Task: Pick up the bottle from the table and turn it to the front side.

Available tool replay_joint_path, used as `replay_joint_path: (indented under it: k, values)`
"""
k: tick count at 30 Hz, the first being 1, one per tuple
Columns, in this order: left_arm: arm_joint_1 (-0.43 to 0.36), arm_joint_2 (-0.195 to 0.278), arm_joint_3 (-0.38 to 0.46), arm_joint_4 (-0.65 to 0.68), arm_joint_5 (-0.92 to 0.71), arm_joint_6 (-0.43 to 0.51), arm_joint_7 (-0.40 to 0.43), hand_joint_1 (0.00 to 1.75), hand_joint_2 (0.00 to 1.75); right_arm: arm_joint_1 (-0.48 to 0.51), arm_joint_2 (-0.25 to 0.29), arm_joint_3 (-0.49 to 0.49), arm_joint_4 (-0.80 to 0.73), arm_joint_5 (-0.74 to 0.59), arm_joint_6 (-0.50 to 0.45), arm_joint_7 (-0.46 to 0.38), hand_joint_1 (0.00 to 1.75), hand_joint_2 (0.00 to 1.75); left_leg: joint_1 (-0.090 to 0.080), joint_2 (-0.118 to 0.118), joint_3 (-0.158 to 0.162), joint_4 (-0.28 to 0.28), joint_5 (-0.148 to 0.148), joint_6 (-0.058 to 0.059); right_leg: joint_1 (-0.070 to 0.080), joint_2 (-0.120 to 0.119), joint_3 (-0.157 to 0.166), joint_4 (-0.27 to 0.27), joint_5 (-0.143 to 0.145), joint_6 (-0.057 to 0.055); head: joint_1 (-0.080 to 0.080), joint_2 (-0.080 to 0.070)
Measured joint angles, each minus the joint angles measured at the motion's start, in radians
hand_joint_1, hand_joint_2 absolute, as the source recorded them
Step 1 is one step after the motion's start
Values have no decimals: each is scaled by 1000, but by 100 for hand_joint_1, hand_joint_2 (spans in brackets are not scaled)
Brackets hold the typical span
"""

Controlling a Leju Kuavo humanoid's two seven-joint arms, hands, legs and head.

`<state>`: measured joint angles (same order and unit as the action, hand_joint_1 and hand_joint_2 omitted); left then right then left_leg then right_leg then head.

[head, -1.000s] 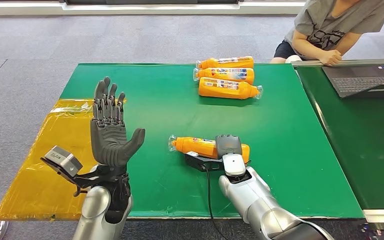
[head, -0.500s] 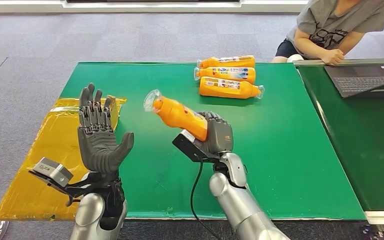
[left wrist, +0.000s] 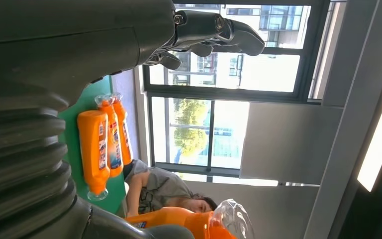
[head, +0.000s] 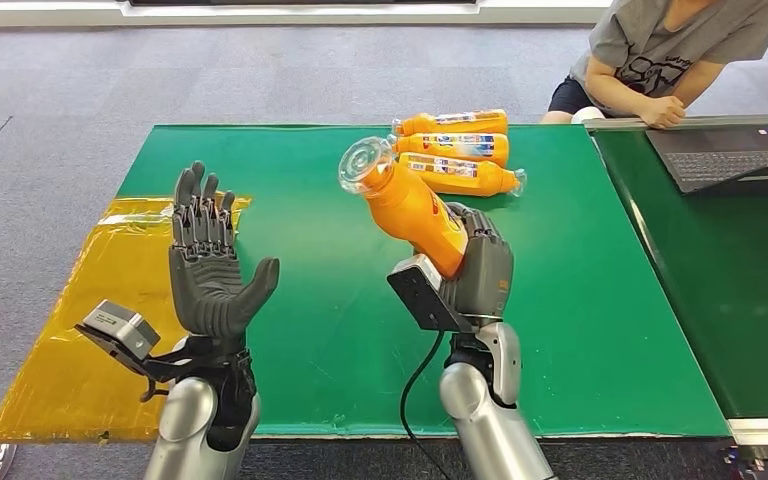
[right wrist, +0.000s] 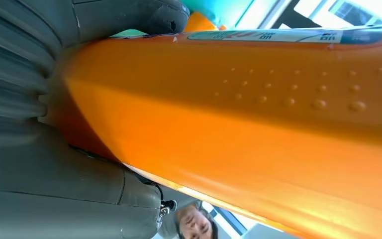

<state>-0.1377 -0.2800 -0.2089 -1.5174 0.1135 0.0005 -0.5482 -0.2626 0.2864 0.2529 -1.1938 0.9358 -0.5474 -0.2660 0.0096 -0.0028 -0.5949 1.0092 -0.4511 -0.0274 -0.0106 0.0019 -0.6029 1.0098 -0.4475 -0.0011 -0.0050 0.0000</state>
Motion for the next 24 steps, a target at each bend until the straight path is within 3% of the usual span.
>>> replay_joint_path:
  k: [5, 11, 18, 24]
  values:
    - [-8, -2, -3, 14, 0, -6, 0, 0, 175, 11, -4, 0, -22, -60, 2, -35, 175, 175, 0, 0, 0, 0, 0, 0, 0, 0, 0, 0, 0, 0, 0, 0]
    - [-50, -9, -11, 75, 10, -31, 7, 0, 175, 15, -5, -1, -25, -389, 138, -261, 175, 175, 0, 0, -1, 0, 0, 0, 0, 0, 0, 0, 0, 0, 0, 0]
    - [-78, -15, -25, 138, 29, -51, 8, 0, 175, 13, -5, -1, -6, -432, 167, -299, 175, 175, 0, 0, -1, 0, 0, 0, 0, 0, 0, 0, 0, 0, 0, 0]
    - [-128, -23, -35, 214, 95, -143, 33, 0, 175, -2, -1, 10, 50, -454, 203, -333, 175, 175, 0, -1, -1, 0, 0, 0, 0, 0, 0, 0, 0, 0, 0, 0]
